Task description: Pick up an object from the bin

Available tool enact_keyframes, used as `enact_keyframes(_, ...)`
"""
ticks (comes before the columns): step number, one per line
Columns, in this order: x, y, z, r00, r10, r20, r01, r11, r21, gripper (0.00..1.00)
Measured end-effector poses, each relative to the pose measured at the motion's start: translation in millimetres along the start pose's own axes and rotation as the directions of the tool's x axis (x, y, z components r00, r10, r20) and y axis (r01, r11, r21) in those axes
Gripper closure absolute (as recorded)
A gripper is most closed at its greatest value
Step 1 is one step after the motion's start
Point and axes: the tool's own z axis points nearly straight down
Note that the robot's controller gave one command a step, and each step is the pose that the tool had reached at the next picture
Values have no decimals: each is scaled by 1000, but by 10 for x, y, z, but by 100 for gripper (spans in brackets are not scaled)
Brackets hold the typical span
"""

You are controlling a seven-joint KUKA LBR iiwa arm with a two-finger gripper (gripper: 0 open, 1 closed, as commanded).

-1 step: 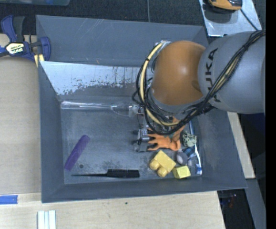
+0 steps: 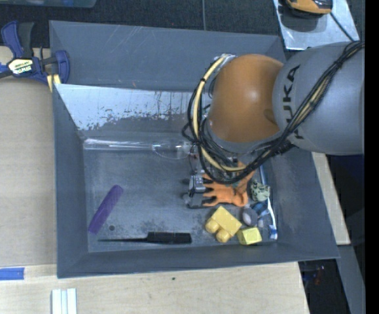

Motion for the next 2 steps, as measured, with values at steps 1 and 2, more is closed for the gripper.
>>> enact_keyframes(1,-23,-886,684,999,-43,4,43,999,1,0)
enact_keyframes(2,29,-1058,653,1000,12,9,-12,1000,-2,0)
